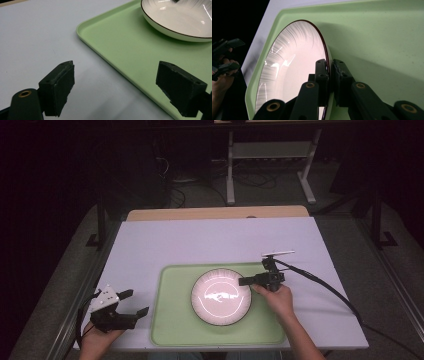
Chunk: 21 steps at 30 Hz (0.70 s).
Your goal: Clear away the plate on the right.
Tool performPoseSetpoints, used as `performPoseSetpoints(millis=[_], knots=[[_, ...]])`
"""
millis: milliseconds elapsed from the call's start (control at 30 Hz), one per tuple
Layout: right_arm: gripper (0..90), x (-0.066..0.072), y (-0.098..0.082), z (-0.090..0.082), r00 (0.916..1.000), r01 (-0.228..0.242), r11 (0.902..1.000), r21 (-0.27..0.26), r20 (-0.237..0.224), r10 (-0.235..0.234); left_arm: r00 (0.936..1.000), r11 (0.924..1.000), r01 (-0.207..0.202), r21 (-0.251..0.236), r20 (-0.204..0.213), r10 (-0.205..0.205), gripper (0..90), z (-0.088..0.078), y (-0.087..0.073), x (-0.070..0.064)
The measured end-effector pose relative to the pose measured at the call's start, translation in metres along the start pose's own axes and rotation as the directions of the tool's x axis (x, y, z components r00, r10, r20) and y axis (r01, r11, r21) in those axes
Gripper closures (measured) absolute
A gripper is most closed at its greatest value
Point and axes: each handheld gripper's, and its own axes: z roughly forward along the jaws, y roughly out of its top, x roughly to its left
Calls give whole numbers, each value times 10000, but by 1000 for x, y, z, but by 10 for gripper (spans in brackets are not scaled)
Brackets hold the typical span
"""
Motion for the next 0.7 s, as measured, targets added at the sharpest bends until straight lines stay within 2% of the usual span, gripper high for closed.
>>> performPoseSetpoints(millis=[700], knots=[[820, 0, -5, -3, 9982, 242, 9991, 336, 535, -260, 10000, 10000, -37, 37, 21, 37, 152, 1, 0, 0]])
